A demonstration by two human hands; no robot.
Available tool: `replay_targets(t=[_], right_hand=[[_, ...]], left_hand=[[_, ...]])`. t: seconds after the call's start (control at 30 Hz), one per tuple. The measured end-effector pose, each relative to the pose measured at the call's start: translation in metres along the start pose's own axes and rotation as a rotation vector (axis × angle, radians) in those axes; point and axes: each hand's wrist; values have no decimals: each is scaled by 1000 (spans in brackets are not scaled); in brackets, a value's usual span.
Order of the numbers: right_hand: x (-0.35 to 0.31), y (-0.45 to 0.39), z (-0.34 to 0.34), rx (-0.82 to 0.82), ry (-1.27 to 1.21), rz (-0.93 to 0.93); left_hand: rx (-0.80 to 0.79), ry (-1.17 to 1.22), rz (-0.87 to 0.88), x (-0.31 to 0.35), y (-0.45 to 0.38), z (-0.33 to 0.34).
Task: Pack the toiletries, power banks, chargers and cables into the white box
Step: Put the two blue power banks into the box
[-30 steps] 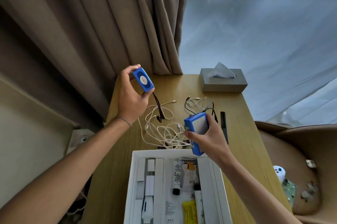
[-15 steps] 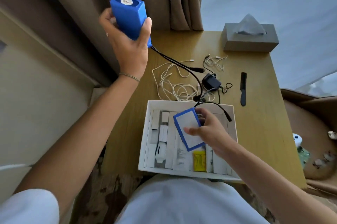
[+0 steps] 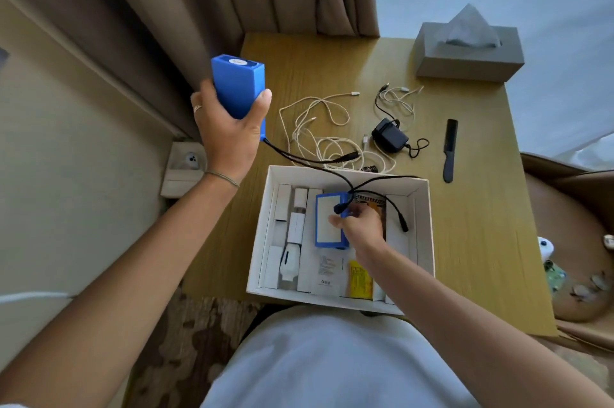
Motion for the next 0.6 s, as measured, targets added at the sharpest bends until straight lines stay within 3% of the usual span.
replay_targets(t=[0.13, 0.27, 0.43, 0.6], right_hand=[[-1, -4, 3, 56, -16, -23], [1, 1, -10, -4, -139, 50], [-4, 27, -45, -166, -273, 82], [-19, 57, -77, -535, -526, -15]], left_hand=[[-80, 30, -53, -8, 5, 0], [-158, 103, -103, -10, 12, 7], [-257, 107, -152, -4, 22, 18], [-427, 130, -262, 3, 42, 21]])
Point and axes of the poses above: each hand's wrist, its own y-axis away from the middle knuckle, its own z-axis out of the palm, x = y × z, and after that the axes turned 7 degrees about y, right-handed
